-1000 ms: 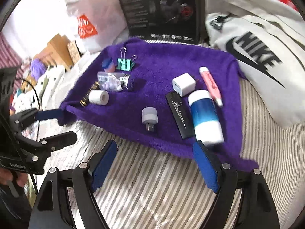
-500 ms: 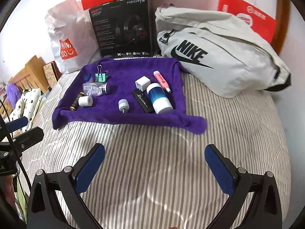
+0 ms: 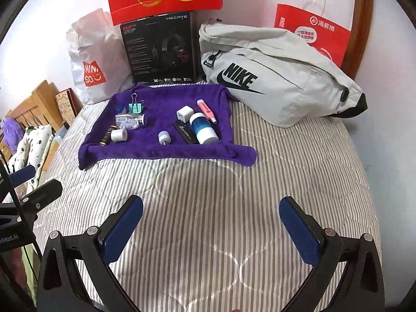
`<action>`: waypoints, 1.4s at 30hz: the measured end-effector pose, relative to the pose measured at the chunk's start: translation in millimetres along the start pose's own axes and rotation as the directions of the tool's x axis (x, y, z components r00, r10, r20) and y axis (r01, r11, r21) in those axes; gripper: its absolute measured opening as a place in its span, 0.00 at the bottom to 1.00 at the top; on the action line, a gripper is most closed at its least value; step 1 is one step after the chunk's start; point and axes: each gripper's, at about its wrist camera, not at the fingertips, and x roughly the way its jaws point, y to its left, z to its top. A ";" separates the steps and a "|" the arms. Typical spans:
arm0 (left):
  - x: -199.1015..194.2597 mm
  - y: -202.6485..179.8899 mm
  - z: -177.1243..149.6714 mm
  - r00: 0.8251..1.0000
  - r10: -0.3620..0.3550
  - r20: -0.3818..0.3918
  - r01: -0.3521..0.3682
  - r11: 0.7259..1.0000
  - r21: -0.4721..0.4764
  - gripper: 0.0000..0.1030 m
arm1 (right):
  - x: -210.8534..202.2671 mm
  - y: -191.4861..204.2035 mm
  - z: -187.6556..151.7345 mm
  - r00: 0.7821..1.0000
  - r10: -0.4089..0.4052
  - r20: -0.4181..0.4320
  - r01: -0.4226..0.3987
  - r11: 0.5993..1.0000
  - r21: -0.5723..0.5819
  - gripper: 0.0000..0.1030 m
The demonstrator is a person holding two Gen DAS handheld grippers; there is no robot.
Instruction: Organize rigid objects
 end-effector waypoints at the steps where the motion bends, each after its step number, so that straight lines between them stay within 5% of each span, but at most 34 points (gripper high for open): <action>1: -0.4 0.4 -0.7 1.000 -0.001 -0.002 0.001 1.000 0.001 0.98 | -1.9 0.6 -1.5 1.000 0.004 -0.001 -0.004 1.000 -0.002 1.00; 42: -8.7 -1.2 -11.1 1.000 0.022 -0.011 -0.022 0.999 0.034 0.98 | -23.0 -8.7 -15.5 0.999 -0.004 0.032 0.004 1.000 0.009 1.00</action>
